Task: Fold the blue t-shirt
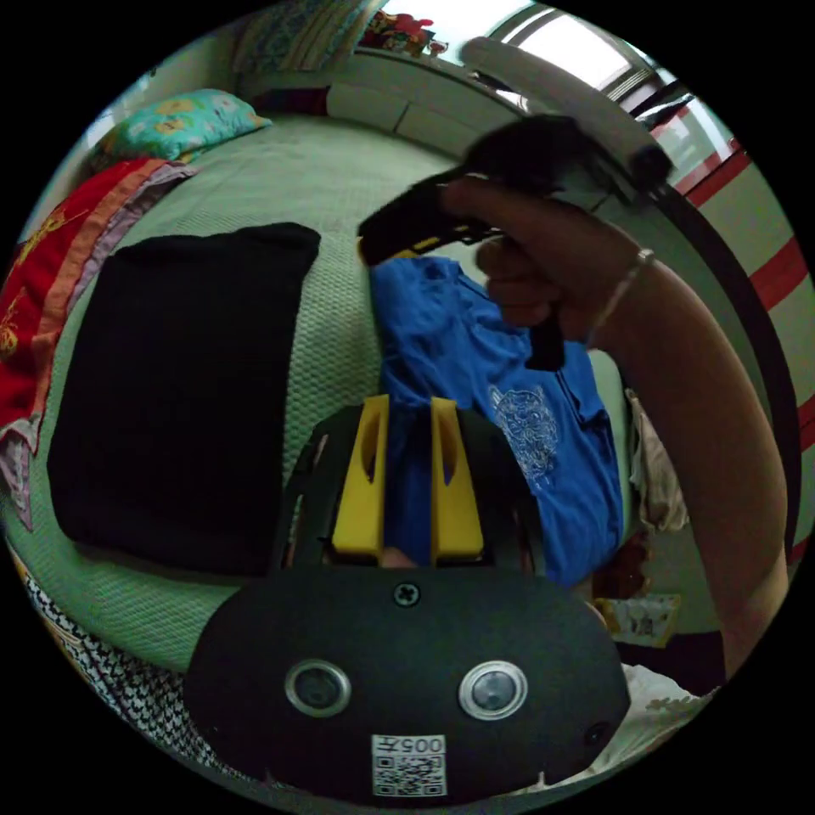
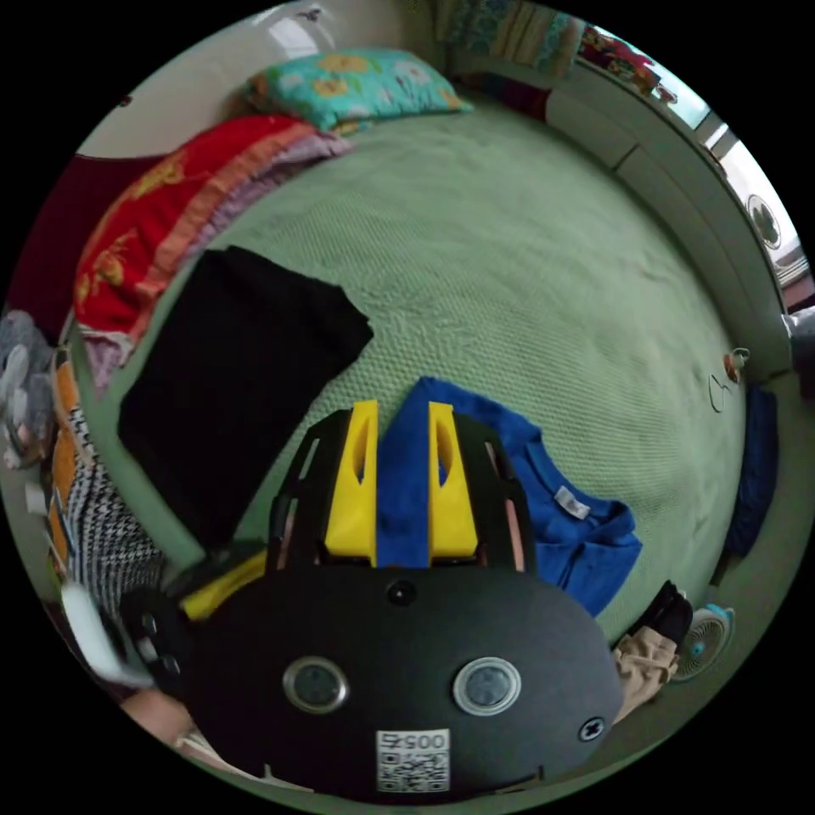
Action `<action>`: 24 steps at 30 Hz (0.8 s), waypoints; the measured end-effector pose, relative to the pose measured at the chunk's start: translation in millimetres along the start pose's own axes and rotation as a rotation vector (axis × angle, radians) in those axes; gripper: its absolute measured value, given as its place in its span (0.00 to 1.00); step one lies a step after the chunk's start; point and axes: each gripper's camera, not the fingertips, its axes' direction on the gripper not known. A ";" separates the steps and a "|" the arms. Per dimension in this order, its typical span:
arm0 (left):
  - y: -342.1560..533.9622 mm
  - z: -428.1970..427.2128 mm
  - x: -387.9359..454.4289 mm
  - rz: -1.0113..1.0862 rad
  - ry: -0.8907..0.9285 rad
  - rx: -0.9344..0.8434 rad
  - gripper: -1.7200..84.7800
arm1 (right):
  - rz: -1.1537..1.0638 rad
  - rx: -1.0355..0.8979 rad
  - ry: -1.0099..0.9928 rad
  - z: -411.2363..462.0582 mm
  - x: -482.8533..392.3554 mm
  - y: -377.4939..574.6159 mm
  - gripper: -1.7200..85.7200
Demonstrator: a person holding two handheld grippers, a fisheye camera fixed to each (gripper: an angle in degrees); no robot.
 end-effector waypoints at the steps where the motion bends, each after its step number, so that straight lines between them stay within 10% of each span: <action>1: 1.4 4.6 3.6 0.010 0.004 -0.042 0.11 | 0.005 -0.016 0.019 6.1 -1.8 1.0 0.07; 24: 82.1 -21.9 53.3 -0.118 -0.221 0.207 0.08 | 0.227 0.171 -0.091 -29.2 18.6 143.4 0.01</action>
